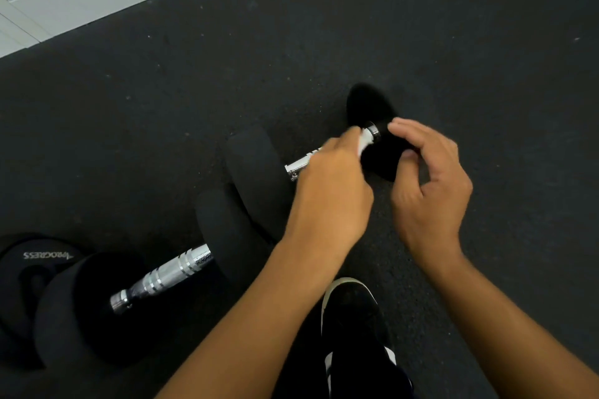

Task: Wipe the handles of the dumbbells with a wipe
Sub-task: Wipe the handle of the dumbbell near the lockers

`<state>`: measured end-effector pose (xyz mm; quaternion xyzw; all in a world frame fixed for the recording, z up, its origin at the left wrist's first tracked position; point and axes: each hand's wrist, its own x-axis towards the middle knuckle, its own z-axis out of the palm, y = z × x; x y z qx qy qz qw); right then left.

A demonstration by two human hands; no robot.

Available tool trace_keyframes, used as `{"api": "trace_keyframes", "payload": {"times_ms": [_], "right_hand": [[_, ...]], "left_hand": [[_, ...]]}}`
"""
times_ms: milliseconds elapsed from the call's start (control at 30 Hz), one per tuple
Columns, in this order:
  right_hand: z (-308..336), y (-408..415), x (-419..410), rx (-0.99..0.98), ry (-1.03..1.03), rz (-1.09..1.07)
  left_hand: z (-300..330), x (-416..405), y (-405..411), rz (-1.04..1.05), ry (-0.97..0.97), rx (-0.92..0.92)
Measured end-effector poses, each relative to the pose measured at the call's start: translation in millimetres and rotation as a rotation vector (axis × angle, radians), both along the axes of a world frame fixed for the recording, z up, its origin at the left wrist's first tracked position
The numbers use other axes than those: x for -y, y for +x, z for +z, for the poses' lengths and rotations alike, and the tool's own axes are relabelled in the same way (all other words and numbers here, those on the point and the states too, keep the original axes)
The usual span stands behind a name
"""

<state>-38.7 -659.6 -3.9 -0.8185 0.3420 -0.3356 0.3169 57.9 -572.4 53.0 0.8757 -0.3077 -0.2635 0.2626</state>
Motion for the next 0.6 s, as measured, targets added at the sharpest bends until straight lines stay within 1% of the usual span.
{"api": "trace_keyframes", "payload": {"times_ms": [67,133,167,233,300,333,400,500,600], "right_hand": [[5,-13,-18,0.034,0.082,-0.027],[11,-20,-34,0.051,0.268,-0.011],[15,-20,-40,0.058,0.412,0.004],[26,-12,-49,0.143,0.832,0.025],[36,-2,-50,0.316,1.275,0.01],[37,3,-50,0.369,1.409,-0.001],[38,11,-51,0.381,1.496,-0.046],[30,15,-51,0.435,1.553,-0.182],[20,16,-47,0.454,1.557,-0.306]], "left_hand": [[6,-7,7,0.172,-0.044,-0.03],[7,-14,11,0.276,-0.107,-0.012],[7,-18,12,0.284,-0.14,0.029],[4,-22,6,0.231,-0.22,0.113],[-4,-24,-7,0.096,-0.242,0.116],[-9,-23,-14,0.017,-0.208,0.141],[-20,-25,-24,-0.135,-0.115,0.182],[-27,-37,-15,-0.303,-0.132,0.11],[-19,-58,10,-0.302,-0.225,0.174]]}}
